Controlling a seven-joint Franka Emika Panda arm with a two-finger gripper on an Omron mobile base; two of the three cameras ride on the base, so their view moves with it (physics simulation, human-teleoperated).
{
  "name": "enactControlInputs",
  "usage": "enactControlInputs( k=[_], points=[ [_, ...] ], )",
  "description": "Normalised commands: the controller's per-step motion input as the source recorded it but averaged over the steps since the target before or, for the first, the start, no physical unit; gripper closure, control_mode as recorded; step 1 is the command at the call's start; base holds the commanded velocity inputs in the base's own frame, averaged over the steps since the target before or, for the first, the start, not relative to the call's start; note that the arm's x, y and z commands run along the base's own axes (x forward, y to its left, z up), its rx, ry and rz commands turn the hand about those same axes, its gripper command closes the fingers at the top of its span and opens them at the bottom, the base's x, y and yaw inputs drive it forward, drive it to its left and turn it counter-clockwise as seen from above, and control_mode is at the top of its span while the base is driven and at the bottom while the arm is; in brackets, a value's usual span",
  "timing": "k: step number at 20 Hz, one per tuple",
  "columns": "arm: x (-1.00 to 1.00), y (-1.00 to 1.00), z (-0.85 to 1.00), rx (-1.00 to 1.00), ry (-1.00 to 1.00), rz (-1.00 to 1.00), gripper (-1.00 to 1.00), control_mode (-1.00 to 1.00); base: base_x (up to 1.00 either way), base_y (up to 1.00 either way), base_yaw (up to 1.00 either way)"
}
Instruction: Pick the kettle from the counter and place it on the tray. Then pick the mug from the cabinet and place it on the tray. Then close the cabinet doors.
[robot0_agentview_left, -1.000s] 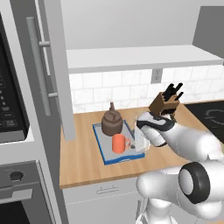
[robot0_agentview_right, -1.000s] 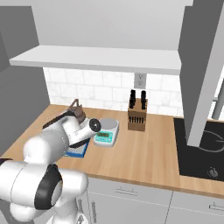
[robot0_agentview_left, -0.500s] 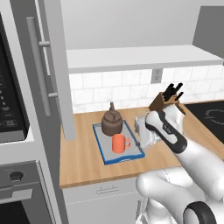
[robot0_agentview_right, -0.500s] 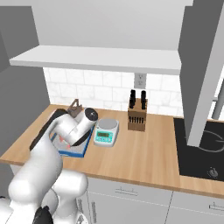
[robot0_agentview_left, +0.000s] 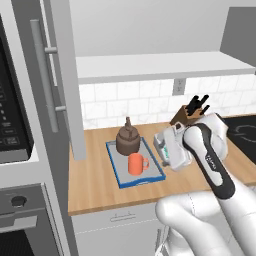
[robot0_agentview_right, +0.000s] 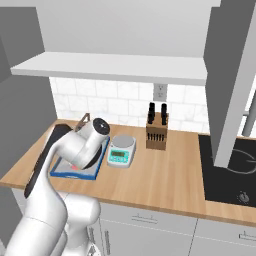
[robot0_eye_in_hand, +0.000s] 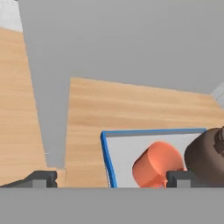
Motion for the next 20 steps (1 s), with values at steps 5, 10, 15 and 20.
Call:
enactControlInputs(
  k=[5,10,15,20],
  points=[
    [-0.44,0.00,0.54,0.00,-0.13,0.20,-1.00,-1.00,0.00,0.00,0.00],
    [-0.32,0.02,0.59,0.00,-0.08,0.23,-1.00,-1.00,0.00,0.00,0.00],
    [-0.33,0.05,0.59,0.00,-0.07,0.27,-1.00,-1.00,0.00,0.00,0.00],
    [-0.32,0.06,0.53,0.02,-0.07,0.22,-1.00,-1.00,0.00,0.00,0.00]
  ],
)
